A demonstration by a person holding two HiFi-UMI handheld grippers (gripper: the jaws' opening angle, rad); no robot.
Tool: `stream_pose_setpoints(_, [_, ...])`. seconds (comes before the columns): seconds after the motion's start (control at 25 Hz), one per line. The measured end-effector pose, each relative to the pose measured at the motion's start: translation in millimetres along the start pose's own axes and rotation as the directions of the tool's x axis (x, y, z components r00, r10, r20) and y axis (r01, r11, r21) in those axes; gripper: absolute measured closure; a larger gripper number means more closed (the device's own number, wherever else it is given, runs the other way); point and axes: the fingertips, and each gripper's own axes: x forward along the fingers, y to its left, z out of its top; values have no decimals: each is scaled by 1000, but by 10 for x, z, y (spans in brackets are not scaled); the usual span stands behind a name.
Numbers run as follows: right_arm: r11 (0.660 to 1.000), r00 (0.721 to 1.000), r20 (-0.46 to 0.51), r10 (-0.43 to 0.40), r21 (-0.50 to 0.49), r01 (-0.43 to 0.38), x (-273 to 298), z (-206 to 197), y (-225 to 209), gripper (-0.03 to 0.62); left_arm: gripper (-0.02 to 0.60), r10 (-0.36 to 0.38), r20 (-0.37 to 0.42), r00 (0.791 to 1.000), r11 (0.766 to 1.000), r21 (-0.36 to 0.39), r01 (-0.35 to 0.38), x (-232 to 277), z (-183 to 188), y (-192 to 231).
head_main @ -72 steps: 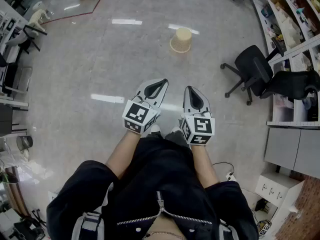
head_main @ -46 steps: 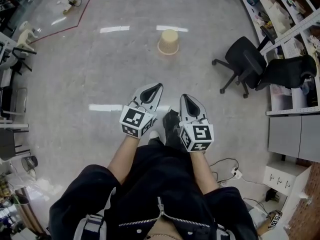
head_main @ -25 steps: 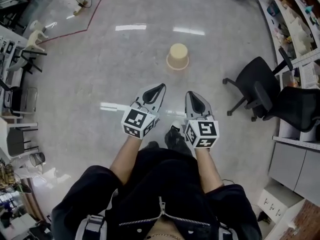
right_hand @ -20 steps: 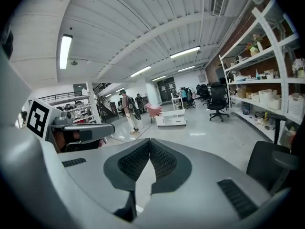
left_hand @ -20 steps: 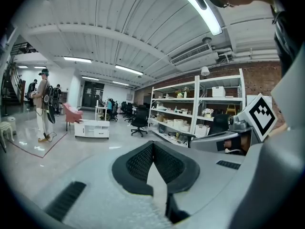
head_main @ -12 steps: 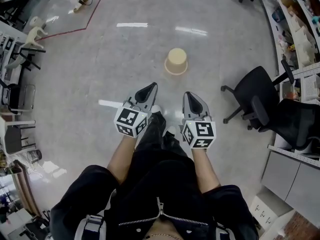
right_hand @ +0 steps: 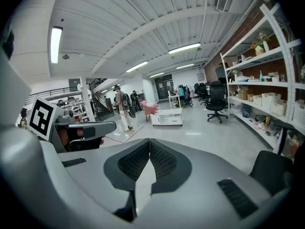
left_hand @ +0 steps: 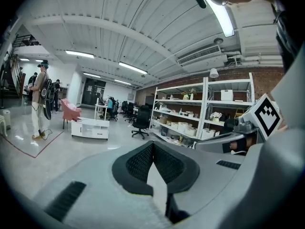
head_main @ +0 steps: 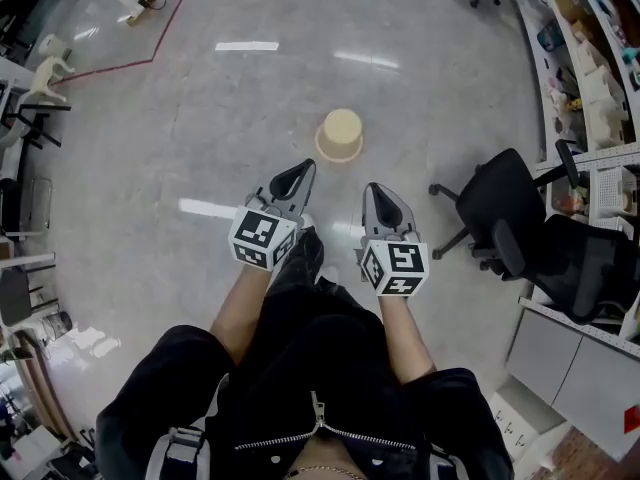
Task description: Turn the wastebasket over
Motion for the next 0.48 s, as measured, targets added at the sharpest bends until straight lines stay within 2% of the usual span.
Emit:
stream_pose_setpoints(0.28, [999, 999, 22, -36, -12, 36, 745, 482, -40, 583, 577, -36, 8, 999, 999, 27, 36, 445, 314, 642])
stream_pose_setpoints(0.48, [998, 998, 29, -57, -24, 57, 1075, 661, -163, 583, 577, -59, 7, 998, 998, 25, 58, 757, 409, 890])
